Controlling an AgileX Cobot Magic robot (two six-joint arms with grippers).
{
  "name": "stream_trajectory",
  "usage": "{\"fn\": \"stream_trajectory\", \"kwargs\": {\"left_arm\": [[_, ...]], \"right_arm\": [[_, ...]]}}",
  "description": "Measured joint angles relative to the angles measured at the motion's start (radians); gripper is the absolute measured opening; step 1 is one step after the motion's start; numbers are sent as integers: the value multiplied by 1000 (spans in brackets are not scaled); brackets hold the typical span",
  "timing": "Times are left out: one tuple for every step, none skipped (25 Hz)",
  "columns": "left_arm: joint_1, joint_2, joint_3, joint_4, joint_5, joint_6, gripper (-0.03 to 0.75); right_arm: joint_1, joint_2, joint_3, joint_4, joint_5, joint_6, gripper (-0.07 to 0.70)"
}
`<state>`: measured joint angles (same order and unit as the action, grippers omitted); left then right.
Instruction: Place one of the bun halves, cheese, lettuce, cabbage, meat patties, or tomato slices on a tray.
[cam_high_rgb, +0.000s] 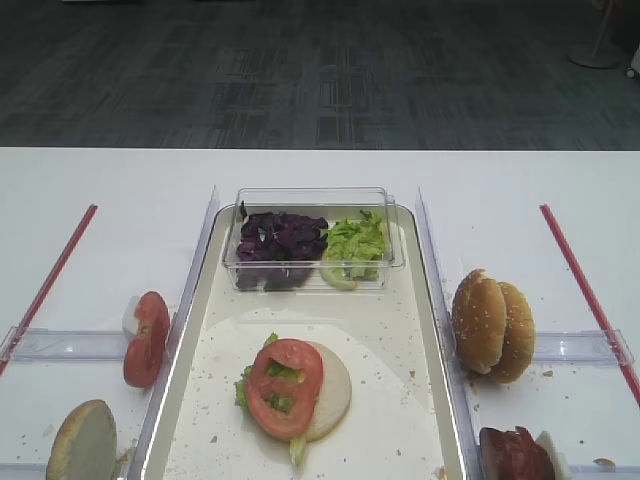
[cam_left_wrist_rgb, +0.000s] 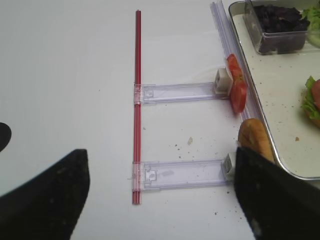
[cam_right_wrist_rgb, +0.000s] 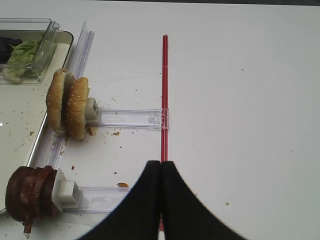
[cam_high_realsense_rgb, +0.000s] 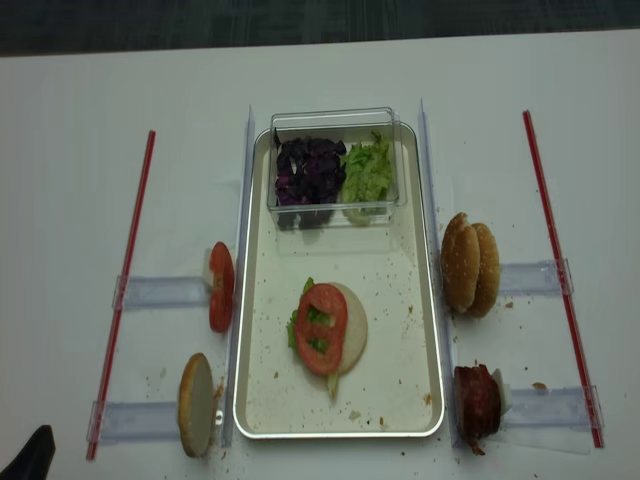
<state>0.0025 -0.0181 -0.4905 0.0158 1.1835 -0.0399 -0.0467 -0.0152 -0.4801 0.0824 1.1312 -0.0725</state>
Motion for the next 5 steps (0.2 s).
{"fn": "stream_trajectory", "kwargs": {"left_arm": [[0, 0, 0, 0, 0, 0, 545], [0, 0, 0, 0, 0, 0, 545], [0, 0, 0, 0, 0, 0, 545], [0, 0, 0, 0, 0, 0, 545], [0, 0, 0, 0, 0, 0, 545]], "right_arm": [[0, 0, 0, 0, 0, 0, 36], [0, 0, 0, 0, 0, 0, 36], [0, 0, 0, 0, 0, 0, 36], [0, 0, 0, 0, 0, 0, 36], [0, 0, 0, 0, 0, 0, 36]]}}
